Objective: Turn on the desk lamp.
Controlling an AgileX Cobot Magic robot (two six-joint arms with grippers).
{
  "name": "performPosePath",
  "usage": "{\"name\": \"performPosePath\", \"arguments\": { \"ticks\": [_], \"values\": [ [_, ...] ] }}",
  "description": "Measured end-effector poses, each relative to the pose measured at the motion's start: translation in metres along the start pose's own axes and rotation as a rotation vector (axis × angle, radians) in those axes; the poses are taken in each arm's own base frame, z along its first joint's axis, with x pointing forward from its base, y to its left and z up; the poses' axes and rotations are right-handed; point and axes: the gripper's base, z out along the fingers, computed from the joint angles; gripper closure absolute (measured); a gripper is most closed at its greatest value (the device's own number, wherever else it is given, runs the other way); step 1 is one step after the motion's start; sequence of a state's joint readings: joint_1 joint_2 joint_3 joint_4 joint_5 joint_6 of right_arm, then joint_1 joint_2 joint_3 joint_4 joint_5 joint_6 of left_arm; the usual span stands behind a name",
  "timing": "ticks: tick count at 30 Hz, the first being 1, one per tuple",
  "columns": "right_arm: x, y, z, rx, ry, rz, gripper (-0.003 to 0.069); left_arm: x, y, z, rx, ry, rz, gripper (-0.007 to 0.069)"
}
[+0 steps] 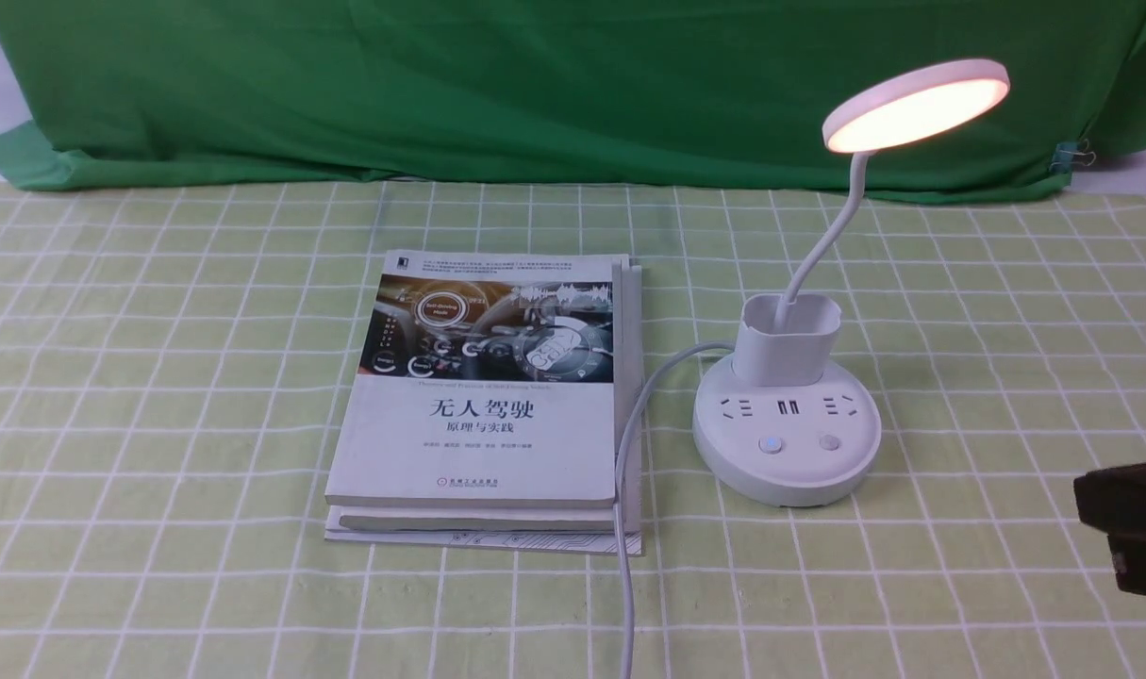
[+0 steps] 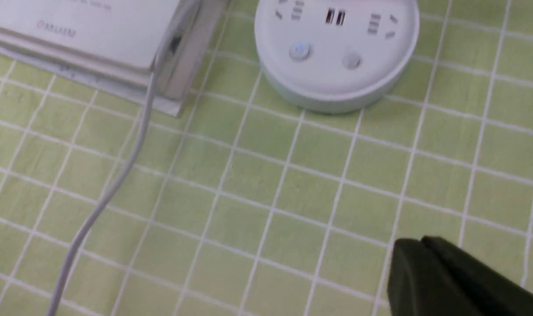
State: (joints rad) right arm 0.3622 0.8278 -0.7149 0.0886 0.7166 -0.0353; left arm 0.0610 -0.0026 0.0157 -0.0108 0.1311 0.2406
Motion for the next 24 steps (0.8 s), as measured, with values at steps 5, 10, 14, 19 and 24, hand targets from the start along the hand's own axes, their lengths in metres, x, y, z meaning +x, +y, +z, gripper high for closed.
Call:
{"name": "performPosePath", "arguments": {
  "ticks": [5, 10, 14, 19, 24],
  "values": [
    [0.042, -0.017, -0.013, 0.106, -0.238, 0.037, 0.0632, 0.0, 0.0, 0.0, 0.0, 0.0, 0.0, 0.0606],
    [0.124, -0.025, -0.002, 0.254, -0.436, 0.085, 0.0632, 0.0, 0.0, 0.0, 0.0, 0.0, 0.0, 0.0606],
    [0.156, -0.025, 0.009, 0.278, -0.522, 0.083, 0.0632, 0.0, 0.0, 0.0, 0.0, 0.0, 0.0, 0.0606],
    [0.159, -0.024, 0.007, 0.282, -0.568, 0.073, 0.0632, 0.0, 0.0, 0.0, 0.0, 0.0, 0.0, 0.0606],
    [0.159, -0.024, 0.007, 0.284, -0.567, 0.073, 0.0628, 0.0, 0.0, 0.0, 0.0, 0.001, 0.0, 0.0606]
  ]
}}
